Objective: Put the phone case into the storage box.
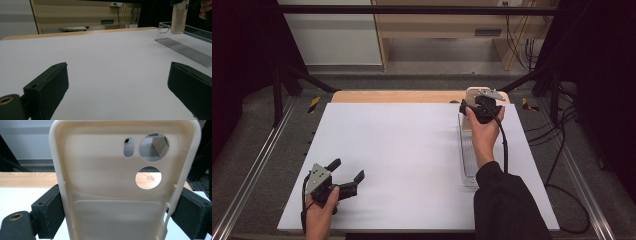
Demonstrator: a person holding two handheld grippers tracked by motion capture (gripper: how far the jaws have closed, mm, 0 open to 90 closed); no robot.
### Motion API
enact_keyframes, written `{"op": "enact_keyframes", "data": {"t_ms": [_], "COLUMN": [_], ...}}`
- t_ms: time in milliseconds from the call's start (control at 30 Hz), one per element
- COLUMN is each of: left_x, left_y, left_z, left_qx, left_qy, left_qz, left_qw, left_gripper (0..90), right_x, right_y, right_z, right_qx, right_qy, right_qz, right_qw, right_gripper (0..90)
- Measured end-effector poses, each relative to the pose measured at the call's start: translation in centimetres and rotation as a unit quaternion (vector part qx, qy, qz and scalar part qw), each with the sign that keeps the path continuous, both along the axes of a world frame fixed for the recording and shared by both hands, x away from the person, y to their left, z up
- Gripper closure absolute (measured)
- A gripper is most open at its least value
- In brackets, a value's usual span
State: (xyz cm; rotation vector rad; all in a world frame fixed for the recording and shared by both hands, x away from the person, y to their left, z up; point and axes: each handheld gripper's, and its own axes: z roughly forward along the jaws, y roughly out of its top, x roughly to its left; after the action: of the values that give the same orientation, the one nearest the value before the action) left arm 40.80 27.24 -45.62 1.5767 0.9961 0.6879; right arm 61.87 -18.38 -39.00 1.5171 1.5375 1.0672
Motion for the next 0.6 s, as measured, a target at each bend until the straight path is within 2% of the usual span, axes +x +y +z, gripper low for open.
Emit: {"op": "enact_keyframes", "data": {"t_ms": [600], "left_x": [-0.17], "left_y": [-0.01], "left_z": [0.18], "left_qx": [0.003], "left_qy": [-0.011], "left_qz": [-0.002], "left_qw": [0.9999], "left_gripper": [3.3], "right_x": [0.31], "right_y": [0.27], "right_z": [-0.81], "right_qx": [-0.012], "right_qy": [0.008], "right_qz": [0.0], "right_qw": [0.9999], "right_gripper": [10.4]}}
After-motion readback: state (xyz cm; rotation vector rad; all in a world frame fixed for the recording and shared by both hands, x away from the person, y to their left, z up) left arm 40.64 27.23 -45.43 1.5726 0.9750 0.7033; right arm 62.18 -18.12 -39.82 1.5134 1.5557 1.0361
